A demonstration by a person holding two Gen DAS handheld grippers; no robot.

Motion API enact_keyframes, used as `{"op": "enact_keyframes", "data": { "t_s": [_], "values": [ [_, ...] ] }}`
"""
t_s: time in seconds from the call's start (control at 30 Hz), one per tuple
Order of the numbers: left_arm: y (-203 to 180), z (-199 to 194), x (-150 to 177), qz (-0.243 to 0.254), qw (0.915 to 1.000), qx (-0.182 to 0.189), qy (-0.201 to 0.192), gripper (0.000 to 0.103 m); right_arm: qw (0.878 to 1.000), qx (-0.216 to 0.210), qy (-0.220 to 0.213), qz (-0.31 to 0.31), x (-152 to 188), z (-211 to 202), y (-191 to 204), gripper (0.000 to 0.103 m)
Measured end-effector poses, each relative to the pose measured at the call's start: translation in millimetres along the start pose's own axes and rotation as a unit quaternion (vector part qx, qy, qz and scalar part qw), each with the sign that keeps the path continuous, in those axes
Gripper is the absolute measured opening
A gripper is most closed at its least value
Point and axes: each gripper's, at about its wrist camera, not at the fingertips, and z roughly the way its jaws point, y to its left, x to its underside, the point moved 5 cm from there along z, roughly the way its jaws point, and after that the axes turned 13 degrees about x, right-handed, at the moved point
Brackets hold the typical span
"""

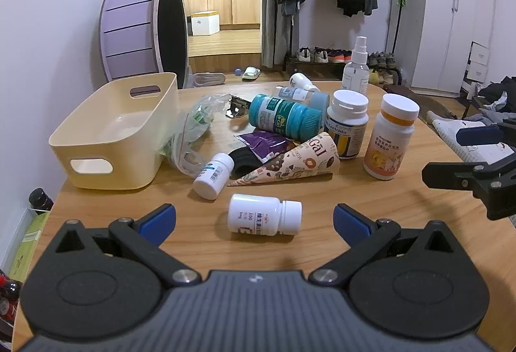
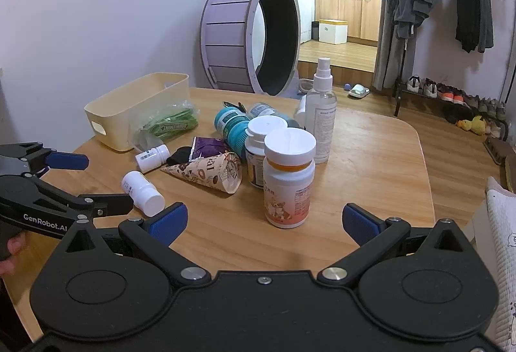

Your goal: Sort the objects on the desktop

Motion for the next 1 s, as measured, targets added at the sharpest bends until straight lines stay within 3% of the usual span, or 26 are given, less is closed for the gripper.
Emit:
{"op": "enact_keyframes", "data": {
  "t_s": [1.0],
  "values": [
    [0.1, -1.6, 2.2, 0.003, 1.0000, -0.003, 0.003, 0.103, 1.000, 0.000, 0.000, -0.003, 0.3, -0.8, 4.3, 0.103]
  ]
}}
